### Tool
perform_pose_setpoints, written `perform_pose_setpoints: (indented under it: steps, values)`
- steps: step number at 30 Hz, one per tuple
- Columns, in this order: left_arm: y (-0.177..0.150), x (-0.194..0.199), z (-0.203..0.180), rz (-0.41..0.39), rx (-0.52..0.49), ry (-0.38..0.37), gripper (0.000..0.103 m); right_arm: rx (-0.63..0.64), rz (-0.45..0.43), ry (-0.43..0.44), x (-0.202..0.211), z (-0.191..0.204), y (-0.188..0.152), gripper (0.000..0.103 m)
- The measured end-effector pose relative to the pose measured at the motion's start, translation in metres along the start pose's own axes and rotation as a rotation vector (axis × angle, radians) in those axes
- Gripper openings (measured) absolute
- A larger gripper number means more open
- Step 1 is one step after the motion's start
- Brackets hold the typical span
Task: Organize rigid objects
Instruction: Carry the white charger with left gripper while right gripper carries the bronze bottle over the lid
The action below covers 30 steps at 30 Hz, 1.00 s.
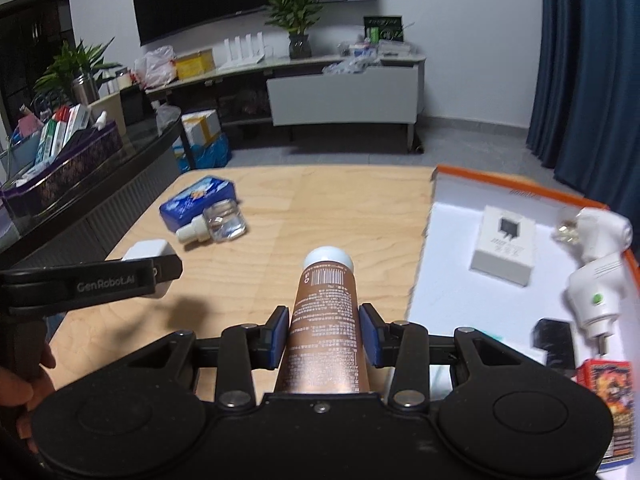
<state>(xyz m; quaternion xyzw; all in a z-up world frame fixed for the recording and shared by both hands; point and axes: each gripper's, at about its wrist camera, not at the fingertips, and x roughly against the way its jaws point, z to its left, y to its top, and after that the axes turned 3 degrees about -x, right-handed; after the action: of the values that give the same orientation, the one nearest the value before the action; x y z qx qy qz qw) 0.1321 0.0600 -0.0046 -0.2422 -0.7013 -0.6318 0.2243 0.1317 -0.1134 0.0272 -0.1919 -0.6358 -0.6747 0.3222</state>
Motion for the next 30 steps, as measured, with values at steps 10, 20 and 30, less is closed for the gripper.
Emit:
perform_pose_setpoints:
  steps: [10,20,30]
  values:
    - [0.004,0.010,-0.042,-0.022,-0.070,-0.090,0.058,-0.064,-0.057,-0.055,0.030,-0.031,0.005,0.047]
    - [0.009,0.007,-0.099,-0.022,-0.150,-0.209,0.058,-0.158,-0.101,-0.144,0.059,-0.080,0.002,0.047]
    - [0.005,0.002,-0.148,-0.011,-0.236,-0.293,0.058,-0.257,-0.139,-0.240,0.083,-0.131,-0.006,0.047]
